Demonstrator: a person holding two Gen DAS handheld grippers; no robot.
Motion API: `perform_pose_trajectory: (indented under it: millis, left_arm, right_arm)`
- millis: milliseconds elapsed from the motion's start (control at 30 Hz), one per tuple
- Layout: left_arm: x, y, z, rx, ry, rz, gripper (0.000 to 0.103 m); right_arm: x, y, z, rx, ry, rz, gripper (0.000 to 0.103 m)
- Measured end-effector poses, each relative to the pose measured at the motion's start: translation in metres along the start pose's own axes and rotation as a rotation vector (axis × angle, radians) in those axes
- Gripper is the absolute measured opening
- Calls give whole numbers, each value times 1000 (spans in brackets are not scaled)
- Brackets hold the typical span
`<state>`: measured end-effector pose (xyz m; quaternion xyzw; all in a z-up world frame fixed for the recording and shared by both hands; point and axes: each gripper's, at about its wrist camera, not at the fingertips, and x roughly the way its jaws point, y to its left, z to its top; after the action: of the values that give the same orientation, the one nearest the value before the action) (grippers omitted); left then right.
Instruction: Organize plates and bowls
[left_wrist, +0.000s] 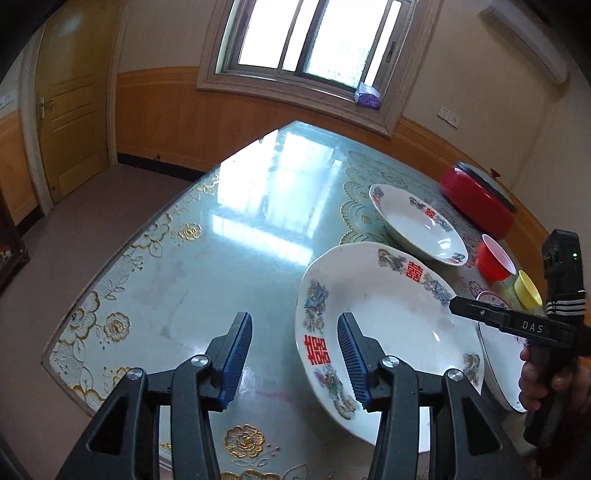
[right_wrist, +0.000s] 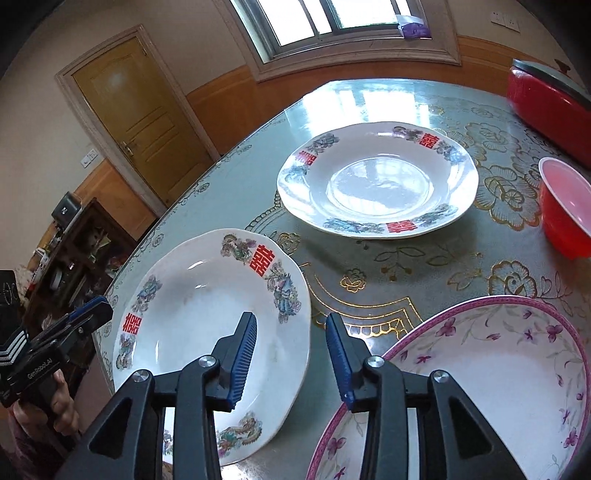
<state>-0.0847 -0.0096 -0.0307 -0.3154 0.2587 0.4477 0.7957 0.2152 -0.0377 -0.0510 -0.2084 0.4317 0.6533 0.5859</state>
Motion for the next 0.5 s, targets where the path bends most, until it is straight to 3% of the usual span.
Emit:
perform_pose_trajectory:
  millis: [133, 267, 333, 500]
  left_arm:
    - [17, 0, -2, 22, 46, -72, 49]
    - [38, -10, -4, 56, 101, -116, 36]
    - [43, -17, -7, 85, 110, -133, 35]
    - [47, -17, -4, 99, 97, -121, 34]
  right_arm:
    - [15, 2, 0, 5, 32, 35, 39]
    - [20, 8, 0, -16, 26, 8, 41]
    - [20, 8, -1, -20, 25, 7, 41]
    - [18, 18, -8, -90, 22, -27, 41]
